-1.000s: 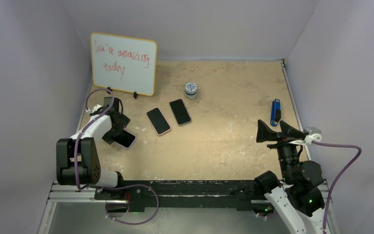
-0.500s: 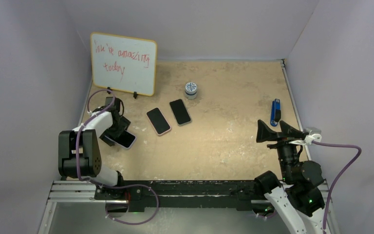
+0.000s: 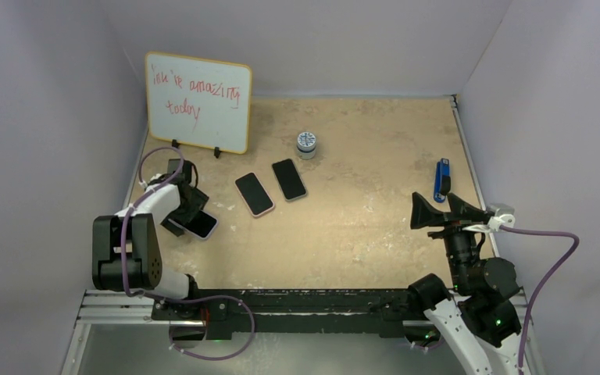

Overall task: Take the phone out of the phone case
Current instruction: Pick up the phone at the center of the board.

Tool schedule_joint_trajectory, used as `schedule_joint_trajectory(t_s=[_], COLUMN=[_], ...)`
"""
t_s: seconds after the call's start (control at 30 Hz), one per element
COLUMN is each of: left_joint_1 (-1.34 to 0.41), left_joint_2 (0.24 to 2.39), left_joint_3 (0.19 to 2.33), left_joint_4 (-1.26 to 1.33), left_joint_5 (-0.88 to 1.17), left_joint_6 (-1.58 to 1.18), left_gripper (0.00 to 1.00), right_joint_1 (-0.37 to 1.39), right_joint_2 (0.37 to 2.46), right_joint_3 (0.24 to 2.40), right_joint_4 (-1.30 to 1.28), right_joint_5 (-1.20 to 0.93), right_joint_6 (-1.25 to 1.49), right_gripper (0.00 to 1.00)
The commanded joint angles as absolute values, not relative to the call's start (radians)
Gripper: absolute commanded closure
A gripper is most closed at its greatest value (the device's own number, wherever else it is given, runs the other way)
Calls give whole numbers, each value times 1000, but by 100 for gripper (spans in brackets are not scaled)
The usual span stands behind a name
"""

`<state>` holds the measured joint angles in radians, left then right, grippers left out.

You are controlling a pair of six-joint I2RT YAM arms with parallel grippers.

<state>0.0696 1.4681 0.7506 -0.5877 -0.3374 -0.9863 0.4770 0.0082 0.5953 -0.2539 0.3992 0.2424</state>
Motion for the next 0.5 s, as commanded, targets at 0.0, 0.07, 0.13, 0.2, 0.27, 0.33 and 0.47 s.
schedule_joint_trajectory(t_s=[0.0,0.07,0.13,0.2,0.27,0.33,0.47], left_joint_1=[80,80,80,80,80,80,80], left_joint_2=[1462,1448,1432,1417,1397,1374,1312], left_joint_3=[690,664,638,612,589,566,526], left_joint_4=[-553,-528,-501,-467,-432,-394,-327], left_joint_5=[-317,-295,-268,-239,-205,-183,-137], left_joint_6=[-999,-1002,-1000,-992,-984,-971,-937], left_gripper=[7,12,21,32,41,48,60], right_joint_1=[482,483,483,483,483,482,482], right_joint_2=[2,4,31,74,126,187,308], right_joint_3=[622,627,644,661,677,691,694], right_joint_4=[-228,-229,-255,-277,-289,-288,-301], right_joint_5=[360,348,327,277,207,151,53], right_joint_6=[236,245,272,305,332,356,422], right_gripper=[1,1,1,1,1,1,1])
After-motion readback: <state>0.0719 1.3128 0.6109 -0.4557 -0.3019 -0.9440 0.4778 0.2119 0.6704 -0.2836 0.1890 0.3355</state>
